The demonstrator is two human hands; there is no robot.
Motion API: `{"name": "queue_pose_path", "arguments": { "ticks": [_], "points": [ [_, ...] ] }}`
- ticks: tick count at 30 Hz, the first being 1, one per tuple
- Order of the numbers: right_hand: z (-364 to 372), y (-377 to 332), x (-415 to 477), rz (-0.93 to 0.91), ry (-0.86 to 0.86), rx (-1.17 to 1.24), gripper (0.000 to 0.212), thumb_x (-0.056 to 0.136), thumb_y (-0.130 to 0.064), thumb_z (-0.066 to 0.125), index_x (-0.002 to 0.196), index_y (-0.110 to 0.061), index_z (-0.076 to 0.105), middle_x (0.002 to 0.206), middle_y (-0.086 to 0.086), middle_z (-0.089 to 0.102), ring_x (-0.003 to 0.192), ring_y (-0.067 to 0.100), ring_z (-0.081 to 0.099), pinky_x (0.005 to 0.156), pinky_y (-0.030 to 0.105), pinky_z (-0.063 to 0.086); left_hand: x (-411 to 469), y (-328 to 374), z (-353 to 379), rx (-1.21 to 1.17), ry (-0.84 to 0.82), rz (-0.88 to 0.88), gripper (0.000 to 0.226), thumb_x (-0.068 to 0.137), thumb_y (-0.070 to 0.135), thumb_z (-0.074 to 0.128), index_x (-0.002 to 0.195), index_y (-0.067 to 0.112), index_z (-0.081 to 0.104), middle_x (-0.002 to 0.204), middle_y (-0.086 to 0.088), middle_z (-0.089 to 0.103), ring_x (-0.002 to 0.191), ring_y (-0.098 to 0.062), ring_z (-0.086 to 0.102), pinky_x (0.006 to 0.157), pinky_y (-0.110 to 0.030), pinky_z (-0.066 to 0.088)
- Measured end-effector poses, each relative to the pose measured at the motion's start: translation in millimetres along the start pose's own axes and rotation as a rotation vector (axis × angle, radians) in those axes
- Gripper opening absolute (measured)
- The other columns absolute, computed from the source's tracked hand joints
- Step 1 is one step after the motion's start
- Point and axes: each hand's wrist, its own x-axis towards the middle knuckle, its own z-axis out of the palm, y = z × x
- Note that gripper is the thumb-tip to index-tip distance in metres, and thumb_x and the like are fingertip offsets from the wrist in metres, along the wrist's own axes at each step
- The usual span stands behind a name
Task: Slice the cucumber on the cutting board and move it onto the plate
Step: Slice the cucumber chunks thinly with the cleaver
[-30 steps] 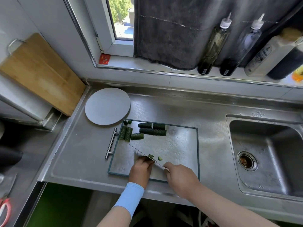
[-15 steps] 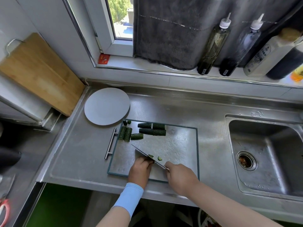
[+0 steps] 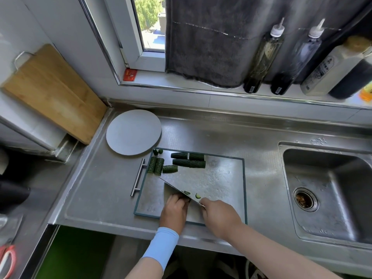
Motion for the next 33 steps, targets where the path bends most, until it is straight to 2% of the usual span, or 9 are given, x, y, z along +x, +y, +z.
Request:
{"name": "queue_pose_path", "arguments": {
  "ticks": [3, 6, 10, 16, 20, 23, 26, 31, 33],
  "points": [
    [-1, 1, -9, -0.020, 0.014, 0.005, 0.028, 0.105, -0.030, 0.033, 0.124, -0.026, 0.053, 0.088, 0.001, 0.064, 0.073, 0.024, 0.051, 0.063, 0.035, 0.039, 2, 3, -5, 0.011, 0.014, 0.010, 0.024, 0.065, 0.000, 0.084, 0.082, 0.012, 0.075, 0.087, -0.005, 0.068, 0.081, -0.020, 0.061, 0.069, -0.028, 0.055],
    [-3, 4, -18, -0.019, 0.007, 0.016, 0.029, 0.106, -0.030, 0.033, 0.126, -0.027, 0.053, 0.088, 0.000, 0.066, 0.078, 0.024, 0.057, 0.070, 0.036, 0.046, 3, 4, -7, 0.037, 0.028, 0.035, 0.025, 0.062, 0.000, 0.086, 0.081, 0.013, 0.075, 0.088, -0.005, 0.068, 0.083, -0.019, 0.061, 0.076, -0.024, 0.051],
    [-4, 10, -22, 0.003, 0.006, 0.012, 0.028, 0.106, -0.032, 0.032, 0.123, -0.027, 0.054, 0.093, 0.003, 0.068, 0.082, 0.025, 0.060, 0.071, 0.036, 0.047, 2, 2, -5, 0.029, 0.031, 0.029, 0.026, 0.063, 0.000, 0.085, 0.083, 0.014, 0.076, 0.090, -0.005, 0.068, 0.084, -0.020, 0.063, 0.078, -0.024, 0.050],
    [-4, 6, -17, 0.024, -0.029, 0.028, 0.023, 0.105, -0.030, 0.032, 0.113, -0.023, 0.053, 0.086, 0.005, 0.065, 0.077, 0.026, 0.059, 0.067, 0.038, 0.046, 2, -2, -3, -0.003, 0.050, 0.031, 0.026, 0.063, -0.002, 0.085, 0.084, 0.011, 0.076, 0.090, -0.005, 0.069, 0.087, -0.016, 0.058, 0.081, -0.020, 0.046],
    [-5, 4, -5, 0.049, -0.066, 0.052, 0.020, 0.105, -0.026, 0.032, 0.102, -0.020, 0.051, 0.082, 0.007, 0.062, 0.075, 0.028, 0.059, 0.065, 0.038, 0.044, 2, -4, -1, -0.040, 0.039, 0.048, 0.024, 0.065, -0.005, 0.082, 0.084, 0.009, 0.075, 0.088, -0.004, 0.068, 0.085, -0.014, 0.056, 0.075, -0.021, 0.048],
    [-6, 1, 0, 0.043, -0.070, 0.042, 0.016, 0.104, -0.025, 0.033, 0.097, -0.022, 0.047, 0.078, 0.004, 0.057, 0.071, 0.027, 0.054, 0.061, 0.037, 0.039, 1, -7, 0, -0.037, -0.003, 0.042, 0.021, 0.070, -0.002, 0.079, 0.087, 0.009, 0.074, 0.091, -0.003, 0.067, 0.084, -0.018, 0.059, 0.069, -0.031, 0.054],
    [-6, 0, 0, 0.049, -0.062, 0.034, 0.017, 0.104, -0.025, 0.034, 0.104, -0.021, 0.051, 0.082, 0.006, 0.059, 0.072, 0.027, 0.054, 0.062, 0.035, 0.039, 0, -8, 1, -0.020, -0.031, 0.031, 0.018, 0.073, 0.001, 0.078, 0.088, 0.010, 0.074, 0.091, -0.005, 0.064, 0.083, -0.022, 0.059, 0.063, -0.034, 0.055],
    [-1, -3, -4, 0.034, -0.031, 0.020, 0.027, 0.105, -0.028, 0.033, 0.116, -0.021, 0.057, 0.085, 0.004, 0.061, 0.079, 0.029, 0.058, 0.064, 0.034, 0.038, 1, -7, -1, -0.020, -0.013, 0.001, 0.018, 0.072, 0.002, 0.079, 0.086, 0.011, 0.073, 0.084, -0.005, 0.063, 0.079, -0.022, 0.059, 0.062, -0.034, 0.054],
    [-1, -4, -9, 0.029, -0.017, 0.020, 0.028, 0.104, -0.027, 0.033, 0.119, -0.023, 0.057, 0.087, 0.004, 0.064, 0.079, 0.028, 0.060, 0.066, 0.035, 0.045, 1, -6, -2, -0.025, -0.004, 0.002, 0.018, 0.072, 0.003, 0.080, 0.086, 0.012, 0.073, 0.084, -0.006, 0.064, 0.079, -0.023, 0.061, 0.064, -0.032, 0.055]
  ]
}}
